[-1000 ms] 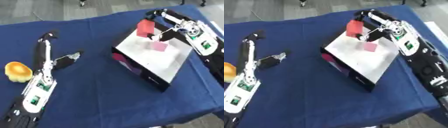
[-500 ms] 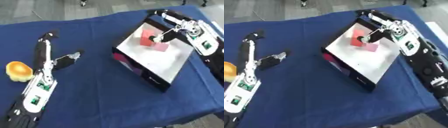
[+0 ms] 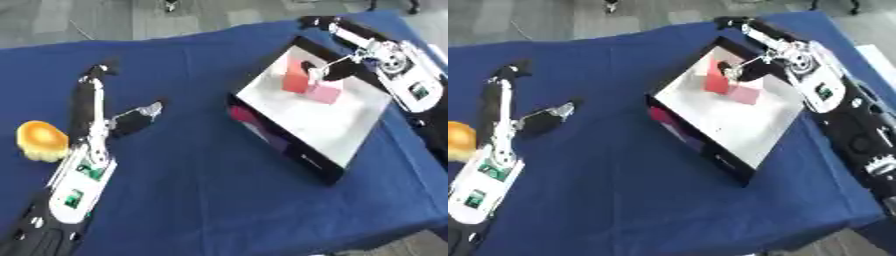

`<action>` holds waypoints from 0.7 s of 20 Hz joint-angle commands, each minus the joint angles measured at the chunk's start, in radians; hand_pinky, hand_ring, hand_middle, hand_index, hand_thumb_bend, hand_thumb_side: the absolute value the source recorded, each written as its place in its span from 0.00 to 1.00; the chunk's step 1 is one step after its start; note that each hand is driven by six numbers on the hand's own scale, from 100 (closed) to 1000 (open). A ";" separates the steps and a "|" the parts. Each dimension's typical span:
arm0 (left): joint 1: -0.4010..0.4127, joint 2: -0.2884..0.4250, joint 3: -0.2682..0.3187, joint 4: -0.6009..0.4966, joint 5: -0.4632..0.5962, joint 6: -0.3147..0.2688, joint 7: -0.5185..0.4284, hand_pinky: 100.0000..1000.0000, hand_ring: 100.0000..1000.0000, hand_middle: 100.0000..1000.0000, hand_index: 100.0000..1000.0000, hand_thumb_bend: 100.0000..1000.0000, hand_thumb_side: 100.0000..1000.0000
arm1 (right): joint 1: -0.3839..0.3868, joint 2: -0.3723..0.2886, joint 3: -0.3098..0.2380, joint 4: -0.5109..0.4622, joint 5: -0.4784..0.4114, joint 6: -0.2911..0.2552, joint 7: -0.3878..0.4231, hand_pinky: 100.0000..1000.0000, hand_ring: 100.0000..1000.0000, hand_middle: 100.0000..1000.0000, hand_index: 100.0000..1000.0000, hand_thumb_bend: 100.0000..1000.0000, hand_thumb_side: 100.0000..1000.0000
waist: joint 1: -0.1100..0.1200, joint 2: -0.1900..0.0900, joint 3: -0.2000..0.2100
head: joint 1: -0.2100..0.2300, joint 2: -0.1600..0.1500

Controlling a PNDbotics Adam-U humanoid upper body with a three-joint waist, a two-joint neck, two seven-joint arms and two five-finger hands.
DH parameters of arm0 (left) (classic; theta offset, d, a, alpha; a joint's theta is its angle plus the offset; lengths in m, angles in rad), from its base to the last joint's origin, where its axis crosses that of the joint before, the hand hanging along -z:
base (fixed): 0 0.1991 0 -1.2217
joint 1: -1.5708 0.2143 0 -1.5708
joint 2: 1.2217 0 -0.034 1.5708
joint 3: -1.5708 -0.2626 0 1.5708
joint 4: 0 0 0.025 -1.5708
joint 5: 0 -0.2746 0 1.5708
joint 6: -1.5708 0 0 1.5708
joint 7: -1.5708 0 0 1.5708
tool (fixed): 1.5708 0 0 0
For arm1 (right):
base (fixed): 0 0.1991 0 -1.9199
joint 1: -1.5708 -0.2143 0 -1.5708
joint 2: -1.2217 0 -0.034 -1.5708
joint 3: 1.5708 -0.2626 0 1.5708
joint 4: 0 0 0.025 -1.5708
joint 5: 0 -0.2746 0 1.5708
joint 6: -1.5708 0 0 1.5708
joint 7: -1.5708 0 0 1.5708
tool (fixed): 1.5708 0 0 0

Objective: Pick up the objects with one hand, pass them to the other hand, and then place them into the box on the other side of the table.

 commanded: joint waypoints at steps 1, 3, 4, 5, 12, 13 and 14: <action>-0.034 0.050 0.023 -0.045 0.007 0.039 -0.020 0.81 0.82 0.66 0.85 0.54 0.39 | -0.017 -0.052 -0.021 -0.060 -0.148 0.017 -0.035 1.00 1.00 0.92 1.00 0.00 0.00 | 0.011 -0.036 0.002 | 0.029 -0.002; -0.046 0.080 0.036 -0.065 0.007 0.079 -0.047 0.81 0.83 0.66 0.85 0.49 0.43 | -0.016 -0.063 -0.027 -0.078 -0.219 0.024 -0.034 1.00 1.00 0.95 1.00 0.00 0.00 | 0.013 -0.039 0.004 | 0.049 -0.002; -0.051 0.099 0.043 -0.074 0.007 0.100 -0.067 0.81 0.83 0.65 0.85 0.47 0.45 | -0.015 -0.068 -0.033 -0.083 -0.253 0.028 -0.030 1.00 1.00 0.95 1.00 0.00 0.00 | 0.013 -0.041 0.005 | 0.059 -0.002; -0.056 0.119 0.051 -0.083 0.007 0.124 -0.088 0.81 0.83 0.65 0.85 0.47 0.46 | -0.014 -0.072 -0.041 -0.087 -0.285 0.033 -0.025 1.00 1.00 0.95 1.00 0.00 0.00 | 0.014 -0.042 0.007 | 0.069 -0.002; -0.083 0.249 0.090 -0.141 0.013 0.250 -0.223 0.82 0.83 0.65 0.86 0.53 0.43 | -0.004 -0.084 -0.095 -0.065 -0.372 0.105 -0.008 1.00 1.00 0.97 1.00 0.00 0.07 | 0.017 -0.043 0.008 | 0.122 -0.002; -0.089 0.267 0.094 -0.145 0.015 0.264 -0.248 0.83 0.83 0.66 0.86 0.54 0.42 | -0.003 -0.086 -0.101 -0.064 -0.379 0.112 -0.009 1.00 1.00 0.97 1.00 0.00 0.09 | 0.017 -0.043 0.008 | 0.130 -0.002; -0.094 0.283 0.097 -0.147 0.020 0.275 -0.275 0.83 0.84 0.66 0.86 0.55 0.42 | -0.001 -0.088 -0.105 -0.062 -0.386 0.119 -0.008 1.00 1.00 0.98 1.00 0.00 0.11 | 0.017 -0.043 0.009 | 0.137 -0.002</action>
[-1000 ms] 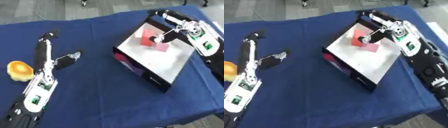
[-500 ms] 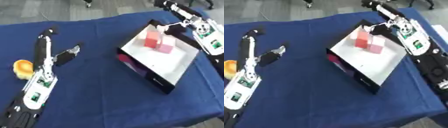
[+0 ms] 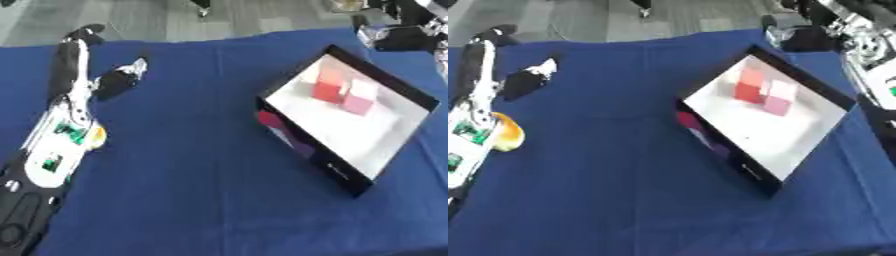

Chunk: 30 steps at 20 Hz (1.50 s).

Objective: Pick up the objects with one hand, pass them to the other hand, and then place them into the box on the other side of the table.

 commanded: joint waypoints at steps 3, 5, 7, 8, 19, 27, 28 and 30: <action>-0.045 0.101 0.027 -0.027 0.023 0.047 -0.144 0.84 0.85 0.67 0.87 0.57 0.43 | -0.007 -0.052 -0.038 0.000 -0.041 0.033 0.003 1.00 1.00 0.98 1.00 0.00 0.13 | 0.012 -0.032 0.002 | 0.036 -0.002; -0.052 0.123 0.027 -0.019 0.032 0.051 -0.203 0.86 0.86 0.68 0.87 0.63 0.44 | -0.005 -0.059 -0.044 -0.001 -0.049 0.035 0.004 1.00 1.00 0.98 1.00 0.00 0.17 | 0.012 -0.032 0.002 | 0.044 -0.002; -0.068 0.155 0.027 0.006 0.046 0.052 -0.297 0.86 0.86 0.69 0.87 0.65 0.43 | -0.002 -0.072 -0.052 -0.003 -0.061 0.032 0.003 1.00 1.00 0.98 1.00 0.00 0.15 | 0.012 -0.032 0.002 | 0.051 -0.002; -0.074 0.167 0.031 0.014 0.050 0.053 -0.334 0.86 0.86 0.69 0.87 0.65 0.42 | 0.000 -0.077 -0.055 -0.003 -0.066 0.031 0.003 1.00 1.00 0.97 1.00 0.00 0.15 | 0.012 -0.032 0.003 | 0.053 -0.002; -0.134 0.295 0.015 0.075 0.044 -0.014 -0.716 0.89 0.87 0.73 0.87 0.81 0.39 | 0.022 -0.111 -0.067 0.003 -0.077 0.017 -0.003 1.00 1.00 0.96 1.00 0.00 0.15 | 0.012 -0.030 0.005 | 0.068 -0.002; -0.193 0.347 -0.020 0.130 -0.011 -0.093 -0.984 0.91 0.89 0.78 0.86 0.88 0.34 | 0.030 -0.107 -0.061 0.009 -0.055 0.008 0.000 1.00 1.00 0.96 1.00 0.00 0.15 | 0.014 -0.029 0.006 | 0.066 -0.002; -0.197 0.345 -0.022 0.135 -0.024 -0.104 -1.006 0.91 0.88 0.78 0.85 0.88 0.30 | 0.030 -0.106 -0.060 0.010 -0.053 0.007 0.000 1.00 1.00 0.96 1.00 0.00 0.14 | 0.014 -0.029 0.006 | 0.066 -0.002; -0.205 0.340 -0.026 0.148 -0.050 -0.127 -1.043 0.91 0.88 0.78 0.84 0.87 0.21 | 0.031 -0.105 -0.059 0.010 -0.050 0.005 0.001 1.00 1.00 0.96 1.00 0.00 0.15 | 0.014 -0.029 0.006 | 0.067 -0.002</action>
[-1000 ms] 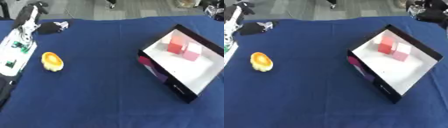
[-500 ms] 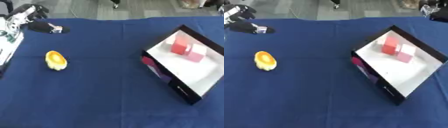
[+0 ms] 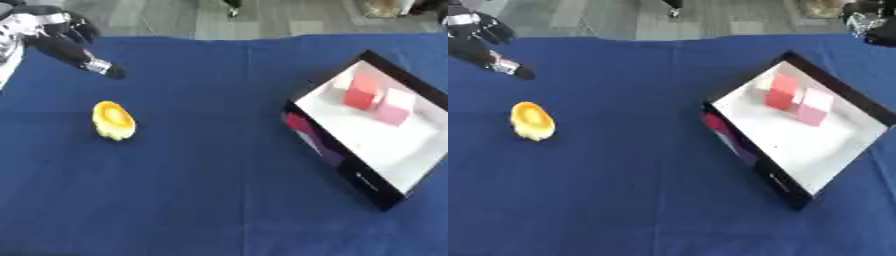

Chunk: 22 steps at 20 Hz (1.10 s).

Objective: Pick up the objects with one hand, pass them to the other hand, and then place them into the box on the other side of the table.

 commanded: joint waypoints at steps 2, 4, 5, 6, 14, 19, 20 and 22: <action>-0.035 0.028 -0.008 0.022 -0.057 -0.022 -0.090 0.91 0.88 0.78 0.84 0.87 0.13 | -0.007 -0.035 -0.007 -0.008 0.010 -0.007 0.001 1.00 1.00 0.96 1.00 0.00 0.15 | 0.010 -0.029 0.001 | 0.002 -0.002; -0.041 0.025 -0.022 0.046 -0.085 -0.049 -0.093 0.91 0.88 0.79 0.83 0.88 0.07 | -0.005 -0.034 -0.007 -0.008 0.014 -0.008 0.000 1.00 1.00 0.96 1.00 0.00 0.15 | 0.011 -0.028 0.000 | 0.004 -0.002; -0.044 0.024 -0.029 0.060 -0.101 -0.062 -0.094 0.91 0.88 0.79 0.81 0.88 0.03 | -0.003 -0.034 -0.007 -0.008 0.016 -0.009 0.000 1.00 1.00 0.96 1.00 0.00 0.15 | 0.011 -0.028 0.000 | 0.005 -0.002; -0.046 0.023 -0.036 0.075 -0.119 -0.075 -0.094 0.91 0.87 0.79 0.81 0.87 0.02 | -0.002 -0.033 -0.006 -0.008 0.018 -0.009 0.000 1.00 1.00 0.96 1.00 0.00 0.13 | 0.011 -0.027 0.000 | 0.005 -0.002; -0.057 0.008 -0.066 0.150 -0.157 -0.186 -0.094 0.89 0.85 0.77 0.79 0.84 0.00 | 0.005 -0.027 -0.005 -0.005 0.032 -0.011 0.000 1.00 1.00 0.96 1.00 0.00 0.15 | 0.010 -0.025 -0.001 | 0.006 -0.002; -0.064 0.002 -0.067 0.138 -0.127 -0.216 -0.094 0.87 0.84 0.73 0.78 0.84 0.00 | 0.009 -0.026 -0.010 -0.002 0.037 -0.010 -0.003 1.00 1.00 0.96 1.00 0.00 0.16 | 0.010 -0.023 -0.001 | 0.010 -0.002; -0.065 0.001 -0.069 0.135 -0.120 -0.219 -0.094 0.87 0.84 0.73 0.78 0.84 0.00 | 0.010 -0.026 -0.011 -0.002 0.036 -0.010 -0.003 1.00 1.00 0.96 1.00 0.00 0.16 | 0.009 -0.023 -0.002 | 0.011 -0.002; -0.067 -0.002 -0.078 0.136 -0.110 -0.226 -0.094 0.87 0.83 0.73 0.78 0.84 0.00 | 0.012 -0.026 -0.011 -0.002 0.036 -0.010 -0.004 1.00 1.00 0.96 1.00 0.00 0.16 | 0.009 -0.023 -0.003 | 0.010 -0.002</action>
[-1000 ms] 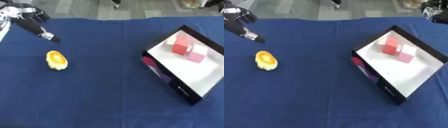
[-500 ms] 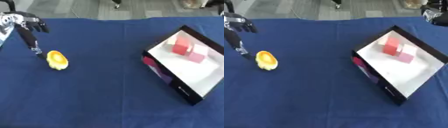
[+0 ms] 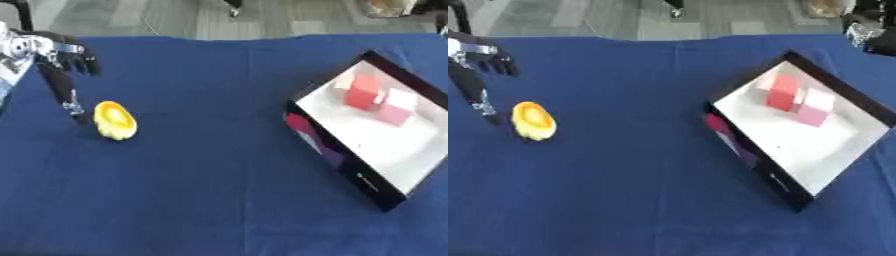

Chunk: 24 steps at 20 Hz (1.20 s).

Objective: Pick up the objects with one hand, pass them to the other hand, and then place them into the box on the other side of the table.

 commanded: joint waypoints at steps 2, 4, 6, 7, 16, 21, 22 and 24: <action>-0.030 0.009 -0.011 -0.008 0.018 -0.015 -0.003 0.86 0.83 0.73 0.77 0.84 0.00 | -0.006 -0.027 -0.013 -0.006 0.006 -0.001 -0.005 1.00 1.00 0.96 1.00 0.00 0.16 | 0.009 -0.023 -0.003 | 0.005 -0.002; -0.032 0.002 -0.017 -0.001 0.019 -0.023 -0.003 0.86 0.83 0.72 0.77 0.84 0.00 | -0.003 -0.026 -0.014 -0.005 0.008 -0.001 -0.006 1.00 1.00 0.96 1.00 0.00 0.16 | 0.009 -0.023 -0.004 | 0.005 -0.002; -0.033 -0.004 -0.024 0.009 0.018 -0.029 -0.003 0.86 0.83 0.72 0.77 0.84 0.00 | -0.002 -0.025 -0.014 -0.005 0.010 0.000 -0.007 1.00 1.00 0.96 1.00 0.00 0.16 | 0.009 -0.022 -0.006 | 0.005 -0.002; -0.034 -0.007 -0.027 0.015 0.016 -0.032 -0.003 0.86 0.83 0.72 0.77 0.85 0.00 | -0.001 -0.025 -0.014 -0.005 0.010 0.000 -0.007 1.00 1.00 0.96 1.00 0.00 0.17 | 0.009 -0.022 -0.007 | 0.005 -0.002; -0.036 -0.036 -0.044 0.068 -0.012 -0.061 -0.003 0.86 0.82 0.72 0.77 0.85 0.00 | 0.007 -0.019 -0.015 -0.005 0.018 -0.002 -0.004 1.00 1.00 0.95 1.00 0.00 0.17 | 0.008 -0.019 -0.015 | 0.007 -0.002; -0.038 -0.053 -0.045 0.092 -0.036 -0.076 -0.003 0.86 0.82 0.72 0.77 0.84 0.00 | 0.013 -0.015 -0.018 -0.002 0.021 -0.005 -0.003 1.00 1.00 0.95 1.00 0.00 0.18 | 0.005 -0.019 -0.019 | 0.008 -0.002; -0.039 -0.058 -0.045 0.098 -0.040 -0.080 -0.003 0.86 0.82 0.72 0.77 0.84 0.00 | 0.014 -0.014 -0.018 -0.002 0.021 -0.005 -0.002 1.00 1.00 0.95 1.00 0.00 0.18 | 0.004 -0.018 -0.019 | 0.008 -0.002; -0.039 -0.065 -0.045 0.107 -0.045 -0.086 -0.003 0.86 0.82 0.72 0.78 0.84 0.00 | 0.012 -0.011 -0.019 0.001 0.022 -0.004 0.000 1.00 1.00 0.95 1.00 0.00 0.19 | 0.003 -0.017 -0.018 | 0.009 -0.002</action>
